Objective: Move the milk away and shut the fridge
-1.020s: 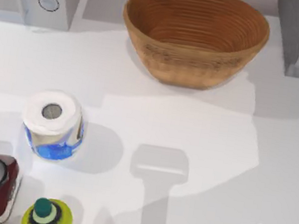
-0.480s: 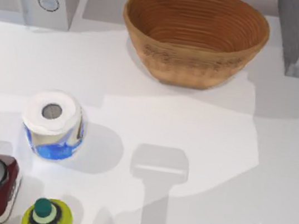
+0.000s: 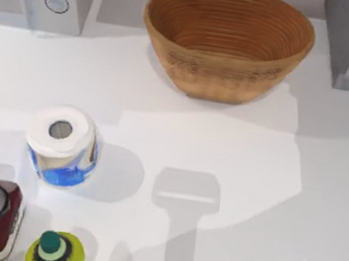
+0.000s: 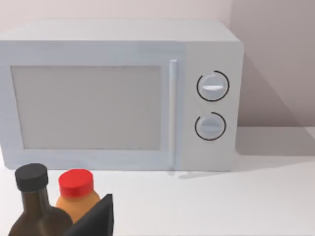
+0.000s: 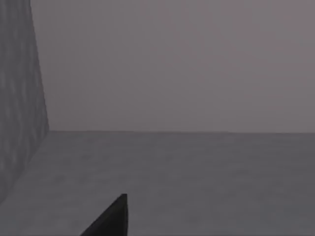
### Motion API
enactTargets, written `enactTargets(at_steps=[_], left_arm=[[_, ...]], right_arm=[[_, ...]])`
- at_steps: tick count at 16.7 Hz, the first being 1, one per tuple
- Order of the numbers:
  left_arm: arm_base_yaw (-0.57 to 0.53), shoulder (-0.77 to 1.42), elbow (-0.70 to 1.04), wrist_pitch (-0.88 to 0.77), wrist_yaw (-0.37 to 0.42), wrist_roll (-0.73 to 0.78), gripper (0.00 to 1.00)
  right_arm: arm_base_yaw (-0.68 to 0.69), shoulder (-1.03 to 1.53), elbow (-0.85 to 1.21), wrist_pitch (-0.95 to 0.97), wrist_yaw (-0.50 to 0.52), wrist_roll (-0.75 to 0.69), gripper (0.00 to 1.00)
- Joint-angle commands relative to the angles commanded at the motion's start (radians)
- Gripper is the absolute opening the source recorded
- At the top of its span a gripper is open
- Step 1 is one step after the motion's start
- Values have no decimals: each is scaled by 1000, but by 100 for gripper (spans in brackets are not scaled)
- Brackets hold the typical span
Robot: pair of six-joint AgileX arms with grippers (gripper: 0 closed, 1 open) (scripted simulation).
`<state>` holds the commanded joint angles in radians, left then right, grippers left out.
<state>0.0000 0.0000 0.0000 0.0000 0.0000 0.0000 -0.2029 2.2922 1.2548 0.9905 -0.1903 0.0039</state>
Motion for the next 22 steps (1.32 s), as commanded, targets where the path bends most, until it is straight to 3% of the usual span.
enactTargets(at_steps=[7, 11, 16, 22], left_arm=[[0, 0, 0, 0, 0, 0, 100], [0, 0, 0, 0, 0, 0, 100], [0, 0, 0, 0, 0, 0, 100], [0, 0, 0, 0, 0, 0, 100]], right_arm=[[3, -10, -6, -6, 1, 2, 100], [7, -152, -85, -85, 16, 23, 100], [14, -546, -277, -269, 61, 46, 100], [43, -1203, -608, -548, 129, 48, 100]])
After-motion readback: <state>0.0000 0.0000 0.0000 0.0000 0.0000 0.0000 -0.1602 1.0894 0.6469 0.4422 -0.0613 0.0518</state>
